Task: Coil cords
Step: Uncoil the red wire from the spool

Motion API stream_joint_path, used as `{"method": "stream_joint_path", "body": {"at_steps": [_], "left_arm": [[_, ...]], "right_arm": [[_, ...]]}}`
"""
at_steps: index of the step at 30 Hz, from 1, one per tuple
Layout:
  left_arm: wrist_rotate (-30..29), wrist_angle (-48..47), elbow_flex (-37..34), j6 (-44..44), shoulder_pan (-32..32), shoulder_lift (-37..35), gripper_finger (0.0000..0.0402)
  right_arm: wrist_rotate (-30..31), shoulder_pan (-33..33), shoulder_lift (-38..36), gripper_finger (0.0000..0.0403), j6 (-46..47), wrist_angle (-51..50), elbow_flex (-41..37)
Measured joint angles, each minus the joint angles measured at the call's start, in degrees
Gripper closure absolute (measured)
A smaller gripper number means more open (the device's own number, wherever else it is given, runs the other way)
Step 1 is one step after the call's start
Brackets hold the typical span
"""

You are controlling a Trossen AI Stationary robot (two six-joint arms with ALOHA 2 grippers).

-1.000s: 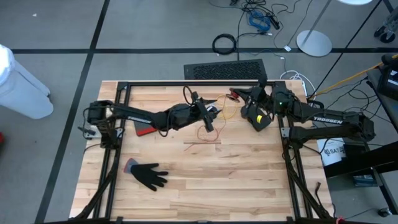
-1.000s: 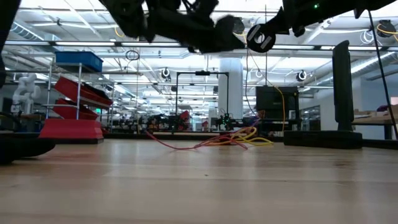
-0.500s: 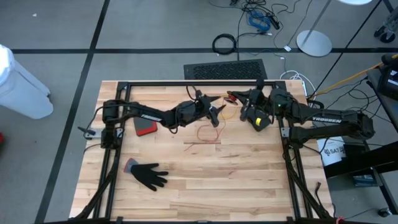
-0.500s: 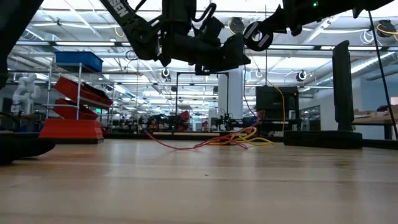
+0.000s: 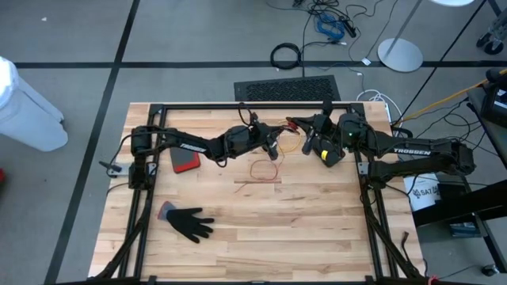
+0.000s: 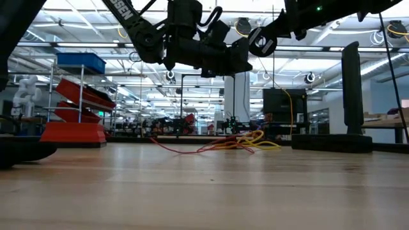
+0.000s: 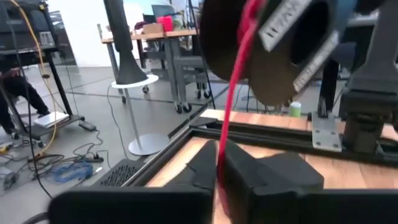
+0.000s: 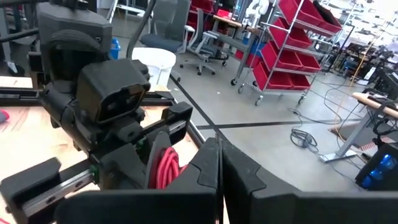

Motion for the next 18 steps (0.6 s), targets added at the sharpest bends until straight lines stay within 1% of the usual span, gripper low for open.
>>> {"method": "stream_joint_path", "body": {"at_steps": [2, 5, 8, 11, 15, 18], "left_arm": [[-0.22, -0.48, 0.00, 1.81, -0.08, -0.23, 0.0392], [-2.67, -1.61, -0.24, 4.12, -0.39, -1.59, 0.0396], [-3.97, -1.96, -0.22, 6.42, -0.86, -4.28, 0.0398], [-4.34, -2.40, -0.17, 8.61, -2.03, -6.76, 0.0399], [-0.51, -2.37, -0.16, 9.90, -4.12, -8.13, 0.0400], [2.14, -4.33, -0.15, 9.50, -5.28, -8.11, 0.0400]], "right_arm": [[0.29, -0.01, 0.00, 0.0403, 0.00, -0.42, 0.00], [1.18, -0.32, 0.00, 0.0403, 0.05, -2.23, 0.00], [3.41, -0.77, -0.02, 0.0403, 0.54, -5.15, 0.00], [3.59, -1.69, -0.02, 0.0403, 1.30, -7.16, 0.00], [3.61, -2.99, -0.02, 0.0403, 2.21, -7.96, 0.00], [3.53, -3.56, -0.02, 0.0403, 2.36, -7.39, 0.00]]}}
